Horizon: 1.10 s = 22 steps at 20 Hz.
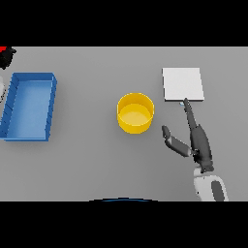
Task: Pick up the red beaker and tilt it to pour out 1 green nut into yellow bowl. Pick up the yellow bowl and place it on the metallic measuring scale.
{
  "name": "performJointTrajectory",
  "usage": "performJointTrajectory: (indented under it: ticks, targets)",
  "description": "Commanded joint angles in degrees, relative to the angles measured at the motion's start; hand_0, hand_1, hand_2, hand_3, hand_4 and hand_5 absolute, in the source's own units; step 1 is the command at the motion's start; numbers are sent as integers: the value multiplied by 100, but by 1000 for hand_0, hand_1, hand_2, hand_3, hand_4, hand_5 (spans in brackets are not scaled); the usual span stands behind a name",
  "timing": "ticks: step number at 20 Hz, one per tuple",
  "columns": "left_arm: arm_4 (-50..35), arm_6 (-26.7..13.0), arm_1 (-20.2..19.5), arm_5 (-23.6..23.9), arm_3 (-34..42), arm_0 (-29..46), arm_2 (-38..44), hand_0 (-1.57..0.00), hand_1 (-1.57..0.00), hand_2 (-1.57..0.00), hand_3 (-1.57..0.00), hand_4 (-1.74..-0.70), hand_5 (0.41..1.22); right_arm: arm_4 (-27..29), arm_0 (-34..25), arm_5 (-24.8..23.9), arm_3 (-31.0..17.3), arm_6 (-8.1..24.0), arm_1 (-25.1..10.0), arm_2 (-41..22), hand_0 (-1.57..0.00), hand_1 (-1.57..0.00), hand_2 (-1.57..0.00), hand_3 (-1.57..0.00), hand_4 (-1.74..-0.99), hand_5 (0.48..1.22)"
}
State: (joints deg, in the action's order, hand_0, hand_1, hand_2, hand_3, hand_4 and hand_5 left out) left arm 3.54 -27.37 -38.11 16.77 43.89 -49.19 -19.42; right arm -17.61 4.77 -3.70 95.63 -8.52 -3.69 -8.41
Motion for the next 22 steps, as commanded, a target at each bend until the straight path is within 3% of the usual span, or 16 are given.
performJointTrajectory:
  ticks: [1, 7, 11, 14, 15, 18, 20, 22]
  targets:
    - [-94, -55, -9, 150, 336, 291, -16, -1571, -1571, -1571, -1442, -1741, 1221, -49, 7, -25, -2, 55, -13, -2, 1, 1, 1, 1, -1020, 645]
    - [-459, -261, -65, 791, 1416, 1209, -87, -1571, -1571, -1571, -1512, -1741, 1221, 110, 61, 77, -48, -205, -19, 25, 1, 1, 1, 1, -1004, 648]
    - [-683, -535, -39, 1122, 1928, 1638, -250, -1571, -1571, -1571, -1547, -1741, 1123, 135, 80, 75, -30, -240, -16, 40, 1, 1, 1, 1, -1010, 650]
    - [-524, -685, -181, 1092, 2101, 1822, -408, -1571, -1571, -1571, -1559, -1713, 991, 100, 89, 46, 22, -179, -35, 43, 1, 1, 1, 1, -1017, 638]
    - [-456, -678, -189, 1094, 2164, 1891, -480, -1571, -1571, -1571, -1561, -1645, 941, 104, 98, 39, 8, -169, -47, 62, 1, 1, 1, 1, -1021, 636]
    - [-449, -755, -332, 1003, 2426, 2068, -543, -1571, -1543, -1501, -1470, -1275, 810, 38, 101, 13, 2, -88, 36, -16, 1, 1, 1, 1, -1012, 634]
    - [-523, -635, -388, 858, 2490, 2151, -539, -1393, -1215, -1209, -1136, -1068, 749, 129, 148, 39, 37, -237, 17, 25, 1, 1, 1, 1, -1007, 635]
    - [-541, -758, -415, 820, 2565, 2160, -573, -965, -796, -816, -768, -958, 696, 117, 99, 12, -37, -188, 32, 40, 1, 1, 1, 1, -1004, 635]
